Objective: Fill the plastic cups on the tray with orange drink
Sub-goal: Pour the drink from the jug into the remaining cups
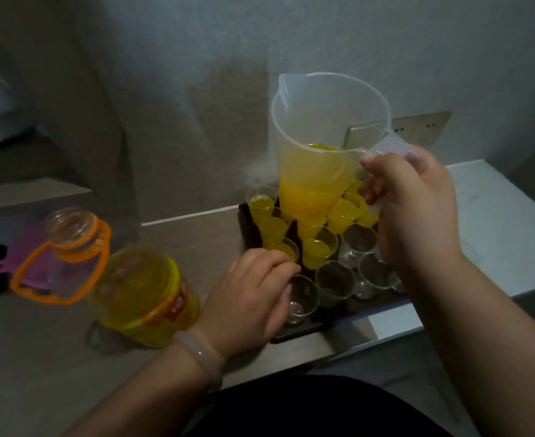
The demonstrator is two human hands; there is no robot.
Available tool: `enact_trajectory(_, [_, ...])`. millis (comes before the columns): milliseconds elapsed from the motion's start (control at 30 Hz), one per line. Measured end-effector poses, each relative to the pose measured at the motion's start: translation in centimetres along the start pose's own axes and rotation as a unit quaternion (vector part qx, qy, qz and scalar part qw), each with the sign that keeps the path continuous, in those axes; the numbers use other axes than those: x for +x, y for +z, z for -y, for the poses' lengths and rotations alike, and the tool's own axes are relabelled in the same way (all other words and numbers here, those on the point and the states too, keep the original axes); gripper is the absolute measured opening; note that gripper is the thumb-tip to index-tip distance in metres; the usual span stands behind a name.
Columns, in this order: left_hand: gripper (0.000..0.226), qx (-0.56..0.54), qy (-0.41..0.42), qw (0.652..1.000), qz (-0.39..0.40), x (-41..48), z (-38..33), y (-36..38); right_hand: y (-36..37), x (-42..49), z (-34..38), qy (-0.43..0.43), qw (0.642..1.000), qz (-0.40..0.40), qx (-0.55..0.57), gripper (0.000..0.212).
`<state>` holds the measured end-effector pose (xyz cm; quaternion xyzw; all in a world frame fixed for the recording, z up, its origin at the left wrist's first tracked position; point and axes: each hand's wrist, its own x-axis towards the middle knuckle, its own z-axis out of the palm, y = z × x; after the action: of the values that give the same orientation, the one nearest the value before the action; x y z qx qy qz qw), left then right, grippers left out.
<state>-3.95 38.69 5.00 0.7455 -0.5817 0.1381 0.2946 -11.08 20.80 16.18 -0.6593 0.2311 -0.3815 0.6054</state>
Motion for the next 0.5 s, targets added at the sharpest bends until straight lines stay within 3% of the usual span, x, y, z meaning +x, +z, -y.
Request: enact_trajectory(500, [0.031,0.062,-0.131,0.989,-0.024,3.8,0.0,2.1,-4.6,5.3,-1.3,0.002,0.999,0.032,0.007,0.027])
